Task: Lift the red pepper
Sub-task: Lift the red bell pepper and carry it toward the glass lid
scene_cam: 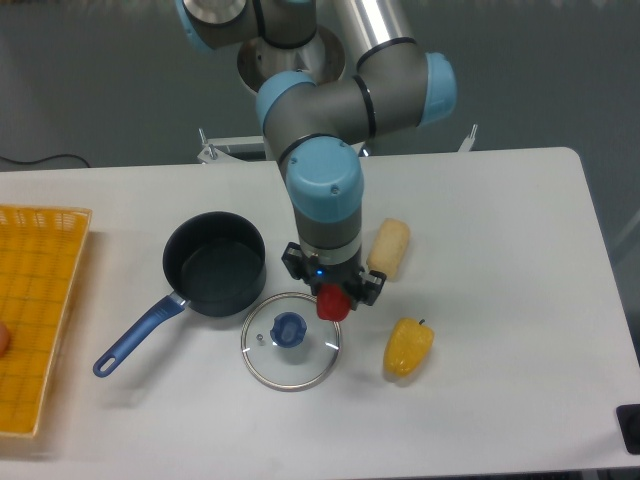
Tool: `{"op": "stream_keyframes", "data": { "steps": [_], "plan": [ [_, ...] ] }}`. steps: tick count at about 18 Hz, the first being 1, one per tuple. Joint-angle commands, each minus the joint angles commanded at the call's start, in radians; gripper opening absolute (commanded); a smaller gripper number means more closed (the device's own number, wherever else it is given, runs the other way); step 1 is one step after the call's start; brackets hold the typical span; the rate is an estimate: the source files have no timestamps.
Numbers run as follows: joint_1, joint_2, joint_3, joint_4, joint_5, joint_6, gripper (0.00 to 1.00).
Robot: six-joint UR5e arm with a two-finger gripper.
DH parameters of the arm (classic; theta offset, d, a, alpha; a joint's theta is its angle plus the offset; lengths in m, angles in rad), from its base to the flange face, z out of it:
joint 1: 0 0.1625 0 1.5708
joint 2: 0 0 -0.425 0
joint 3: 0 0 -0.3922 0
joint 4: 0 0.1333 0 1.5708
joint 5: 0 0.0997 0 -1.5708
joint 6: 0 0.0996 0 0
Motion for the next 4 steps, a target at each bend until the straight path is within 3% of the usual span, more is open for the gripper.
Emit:
{"op": "stream_keyframes", "data": {
  "steps": [4],
  "plan": [
    [-0.002,0.002,-0.011,-0.003,0.000,0.000,0.39]
  ]
}}
